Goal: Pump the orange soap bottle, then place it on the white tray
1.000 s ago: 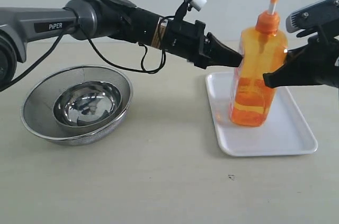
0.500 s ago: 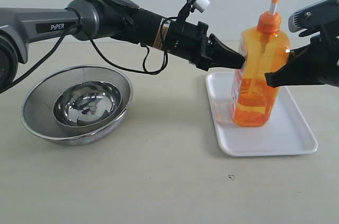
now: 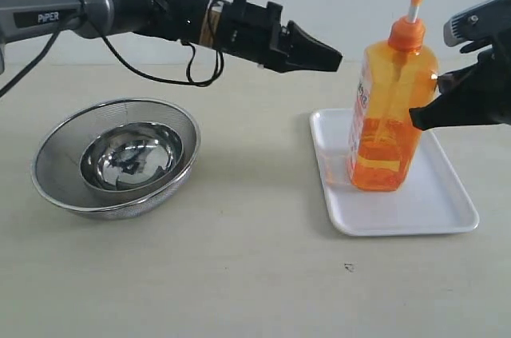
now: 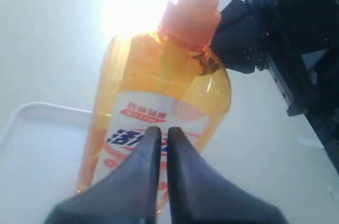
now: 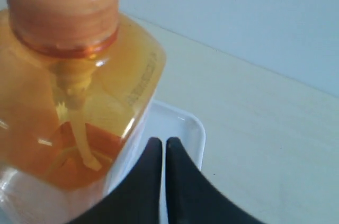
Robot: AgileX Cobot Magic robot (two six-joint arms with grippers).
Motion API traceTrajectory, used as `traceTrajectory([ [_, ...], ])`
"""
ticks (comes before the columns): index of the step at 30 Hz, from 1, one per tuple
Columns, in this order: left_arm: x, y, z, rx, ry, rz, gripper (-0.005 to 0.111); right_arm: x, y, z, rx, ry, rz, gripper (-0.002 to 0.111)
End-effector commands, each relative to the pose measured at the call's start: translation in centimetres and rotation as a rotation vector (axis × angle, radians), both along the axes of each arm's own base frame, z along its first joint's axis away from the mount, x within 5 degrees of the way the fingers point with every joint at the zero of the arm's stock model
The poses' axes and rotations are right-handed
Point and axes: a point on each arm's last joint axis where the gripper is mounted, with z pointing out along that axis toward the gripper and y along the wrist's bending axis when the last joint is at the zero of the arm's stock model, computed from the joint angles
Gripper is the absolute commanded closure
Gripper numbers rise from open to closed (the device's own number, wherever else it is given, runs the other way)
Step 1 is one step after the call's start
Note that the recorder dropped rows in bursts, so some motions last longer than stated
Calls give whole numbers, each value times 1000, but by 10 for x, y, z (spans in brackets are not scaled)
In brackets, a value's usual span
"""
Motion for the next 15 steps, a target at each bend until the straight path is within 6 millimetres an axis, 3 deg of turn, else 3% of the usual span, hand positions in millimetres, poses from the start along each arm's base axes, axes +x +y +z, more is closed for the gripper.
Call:
traceTrajectory([
  [1,9,24,21,-27,-18,47,102,-8,-4,23,-11,-72,4,109],
  [6,4,41,57,-48,-100,71,102,-23,-6,46,-22,-132,11,109],
  [11,-39,54,107,-62,-252,42,102,-40,-10,63,-38,-166,16,109],
  [15,-70,72,121,3,-289,238,102,-48,-11,75,1,-205,3,109],
])
